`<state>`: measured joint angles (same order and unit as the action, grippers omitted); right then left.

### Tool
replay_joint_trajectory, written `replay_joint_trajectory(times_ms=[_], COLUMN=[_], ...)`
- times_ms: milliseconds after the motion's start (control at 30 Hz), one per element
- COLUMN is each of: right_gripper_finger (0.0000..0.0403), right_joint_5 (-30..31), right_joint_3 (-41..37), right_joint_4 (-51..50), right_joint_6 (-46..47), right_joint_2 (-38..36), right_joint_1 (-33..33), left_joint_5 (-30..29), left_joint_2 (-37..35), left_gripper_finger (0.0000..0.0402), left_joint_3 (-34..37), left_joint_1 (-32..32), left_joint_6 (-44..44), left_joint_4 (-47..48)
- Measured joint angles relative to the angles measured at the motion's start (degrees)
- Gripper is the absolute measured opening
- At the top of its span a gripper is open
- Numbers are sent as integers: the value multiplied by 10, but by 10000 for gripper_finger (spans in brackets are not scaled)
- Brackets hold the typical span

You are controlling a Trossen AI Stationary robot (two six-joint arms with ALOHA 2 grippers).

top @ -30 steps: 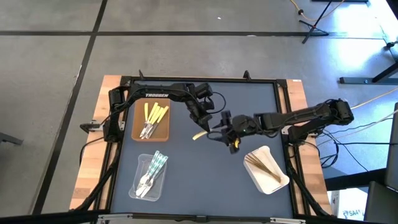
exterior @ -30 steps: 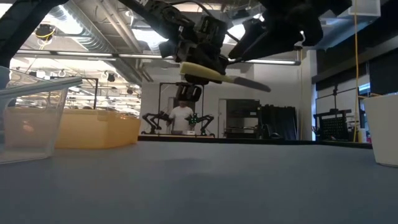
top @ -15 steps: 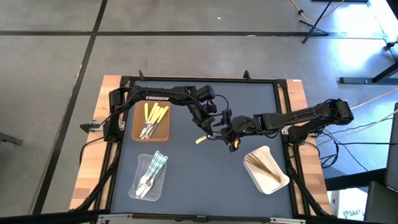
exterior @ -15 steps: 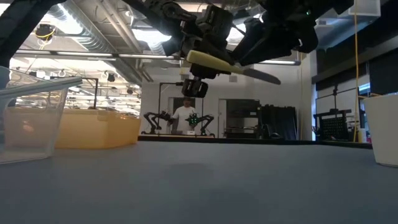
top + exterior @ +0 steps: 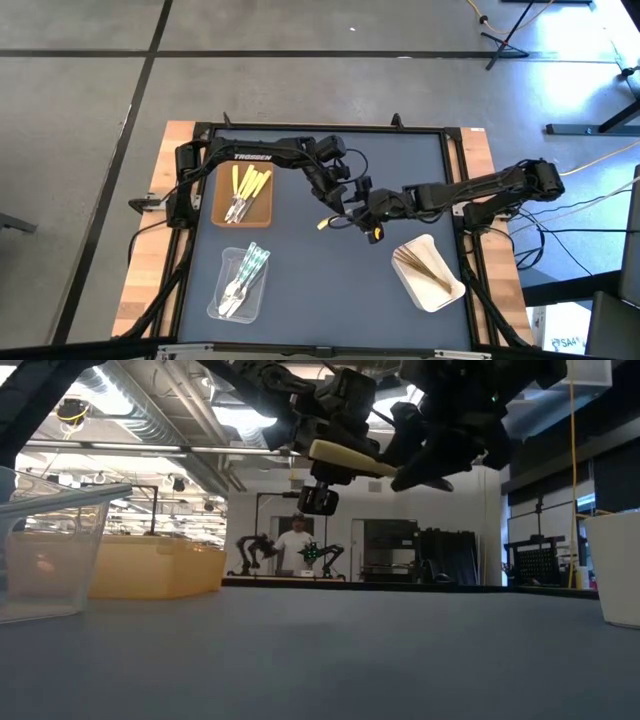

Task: Sort silverware by color (type)
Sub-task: Put the yellow knife into the orange bin

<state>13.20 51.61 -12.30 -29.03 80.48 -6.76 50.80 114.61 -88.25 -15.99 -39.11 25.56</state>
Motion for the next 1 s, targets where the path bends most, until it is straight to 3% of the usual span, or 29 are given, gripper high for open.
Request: replay_joint_trajectory(times_ms=[133,400,1000], right_gripper_finger=[227,163,73], right_joint_5=[2,3,3], right_joint_3=[0,0,0], right_joint_4=[-2,2,7], right_joint_6=[0,0,1], right_joint_2=[6,12,12], right_joint_1=[0,0,0], left_joint_5=[1,-1,-3], left_joint_2=[0,0,0], left_gripper_finger=[54,54,54], left_joint_3=[0,0,0], left_joint_1=[0,0,0], left_joint_6=[0,0,0], left_joint_4=[0,-3,-4])
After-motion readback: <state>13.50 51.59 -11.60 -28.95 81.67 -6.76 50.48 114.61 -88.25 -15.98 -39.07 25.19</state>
